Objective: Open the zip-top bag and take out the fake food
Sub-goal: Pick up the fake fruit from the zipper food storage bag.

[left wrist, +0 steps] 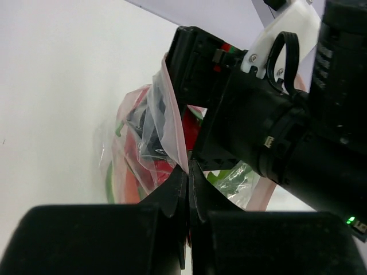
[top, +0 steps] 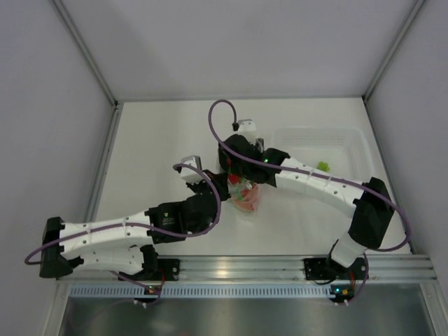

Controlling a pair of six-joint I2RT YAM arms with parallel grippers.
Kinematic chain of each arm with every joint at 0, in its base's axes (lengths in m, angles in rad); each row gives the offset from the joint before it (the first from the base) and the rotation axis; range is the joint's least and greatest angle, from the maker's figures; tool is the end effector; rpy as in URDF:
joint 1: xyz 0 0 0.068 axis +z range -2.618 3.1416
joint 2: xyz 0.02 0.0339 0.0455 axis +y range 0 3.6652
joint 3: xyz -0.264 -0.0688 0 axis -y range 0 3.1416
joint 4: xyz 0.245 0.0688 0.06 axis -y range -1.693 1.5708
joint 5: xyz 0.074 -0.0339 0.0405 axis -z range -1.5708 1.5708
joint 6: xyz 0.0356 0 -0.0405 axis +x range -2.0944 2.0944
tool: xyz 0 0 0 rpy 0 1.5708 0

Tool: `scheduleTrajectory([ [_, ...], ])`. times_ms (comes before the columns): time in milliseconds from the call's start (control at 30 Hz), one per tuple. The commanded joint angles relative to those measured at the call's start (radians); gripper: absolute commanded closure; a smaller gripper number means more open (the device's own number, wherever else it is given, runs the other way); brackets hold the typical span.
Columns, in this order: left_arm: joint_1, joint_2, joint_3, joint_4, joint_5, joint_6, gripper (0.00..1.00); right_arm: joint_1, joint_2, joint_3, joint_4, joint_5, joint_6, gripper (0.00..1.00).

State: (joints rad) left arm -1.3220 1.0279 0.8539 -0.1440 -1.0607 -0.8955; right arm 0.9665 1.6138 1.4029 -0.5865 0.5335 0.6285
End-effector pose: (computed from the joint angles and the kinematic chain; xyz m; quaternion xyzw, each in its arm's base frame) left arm 0.0848 -0.2076 0.3276 -0.1419 0.7458 -0.2700 0.5923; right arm 0.2175 0.2832 0.3098 -0.0523 0.8974 0.0898 0.4288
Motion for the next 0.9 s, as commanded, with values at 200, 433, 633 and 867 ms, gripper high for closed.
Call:
scheduleTrajectory([
  [200, -0.016, 0.07, 0.1, 0.003, -0.039, 0.006, 1.0, 0.012, 0.132, 0.192, -0.042, 0.183, 0.056, 1.0],
  [433, -0.01, -0.009, 0.028, 0.0, -0.114, 0.023, 1.0, 0.032, 0.083, 0.105, 0.005, 0.093, 0.028, 1.0],
  [633, 0.027, -0.103, -0.061, 0.001, -0.102, 0.003, 1.0, 0.046, -0.049, 0.021, 0.094, 0.079, 0.005, 1.0],
  [867, 0.027, -0.089, -0.124, 0.011, -0.073, -0.043, 1.0, 0.043, -0.121, -0.035, 0.195, 0.037, 0.016, 1.0],
])
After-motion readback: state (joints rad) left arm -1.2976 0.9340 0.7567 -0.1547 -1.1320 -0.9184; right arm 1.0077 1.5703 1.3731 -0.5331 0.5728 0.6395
